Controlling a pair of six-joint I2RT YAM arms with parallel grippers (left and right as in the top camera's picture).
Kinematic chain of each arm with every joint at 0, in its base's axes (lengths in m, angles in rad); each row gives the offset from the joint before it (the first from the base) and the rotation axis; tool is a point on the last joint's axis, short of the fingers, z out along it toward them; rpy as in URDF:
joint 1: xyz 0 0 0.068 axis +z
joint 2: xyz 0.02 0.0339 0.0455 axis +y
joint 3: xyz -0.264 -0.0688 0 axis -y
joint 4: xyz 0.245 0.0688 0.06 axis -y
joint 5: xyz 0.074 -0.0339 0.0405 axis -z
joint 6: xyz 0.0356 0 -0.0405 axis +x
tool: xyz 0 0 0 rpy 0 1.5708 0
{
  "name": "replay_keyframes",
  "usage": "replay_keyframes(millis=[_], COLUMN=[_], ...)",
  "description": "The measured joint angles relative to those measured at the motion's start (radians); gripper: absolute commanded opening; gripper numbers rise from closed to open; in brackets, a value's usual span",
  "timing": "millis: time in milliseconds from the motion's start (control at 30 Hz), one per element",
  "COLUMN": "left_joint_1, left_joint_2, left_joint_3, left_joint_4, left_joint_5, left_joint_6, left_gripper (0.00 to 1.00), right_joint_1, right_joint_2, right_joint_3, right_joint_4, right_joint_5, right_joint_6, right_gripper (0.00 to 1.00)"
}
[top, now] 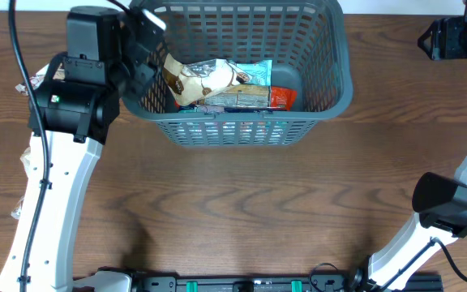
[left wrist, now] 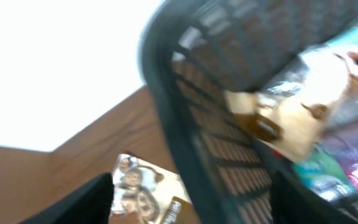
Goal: Pack container
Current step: 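Move the left gripper back to the remaining PanTree pouches, then lower the left gripper and grasp the second PanTree pouch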
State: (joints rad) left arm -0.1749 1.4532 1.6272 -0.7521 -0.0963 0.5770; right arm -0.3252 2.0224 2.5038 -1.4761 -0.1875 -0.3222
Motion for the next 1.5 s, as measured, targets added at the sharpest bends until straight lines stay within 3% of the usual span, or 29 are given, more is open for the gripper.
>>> replay_keyframes(millis=[200, 400, 500, 567, 800, 1000, 1233, 1500], left_joint_1=[0.057, 0.248, 0.328, 0.365, 0.443, 0.47, 0.553, 0.623], left_joint_2=[-0.006, -0.074, -0.106, -0.104, 0.05, 0.214, 0.37, 0.422], left_joint_3=[0.0, -0.001, 0.0, 0.0, 0.0, -0.001, -0.001, -0.001], left_joint_4=[0.046, 0.034, -0.009, -0.038, -0.04, -0.005, -0.003, -0.025], left_joint_5=[-0.126, -0.174, -0.189, -0.196, -0.198, -0.155, 0.056, 0.214], left_joint_6=[-0.126, -0.381, -0.512, -0.594, -0.816, -0.89, -0.974, -0.986], left_gripper=[0.78, 0.78, 0.94, 0.99, 0.99, 0.99, 0.99, 0.99], right_joint_1=[0.0, 0.0, 0.0, 0.0, 0.0, 0.0, 0.0, 0.0], right_joint_2=[0.0, 0.0, 0.0, 0.0, 0.0, 0.0, 0.0, 0.0], right_joint_3=[0.0, 0.0, 0.0, 0.0, 0.0, 0.0, 0.0, 0.0], right_joint_4=[0.0, 0.0, 0.0, 0.0, -0.001, -0.001, -0.007, -0.008], right_joint_5=[0.0, 0.0, 0.0, -0.001, -0.002, -0.003, -0.003, -0.007], right_joint_6=[0.0, 0.0, 0.0, 0.0, 0.0, 0.0, 0.0, 0.0], right_gripper=[0.67, 0.67, 0.67, 0.68, 0.68, 0.68, 0.68, 0.68])
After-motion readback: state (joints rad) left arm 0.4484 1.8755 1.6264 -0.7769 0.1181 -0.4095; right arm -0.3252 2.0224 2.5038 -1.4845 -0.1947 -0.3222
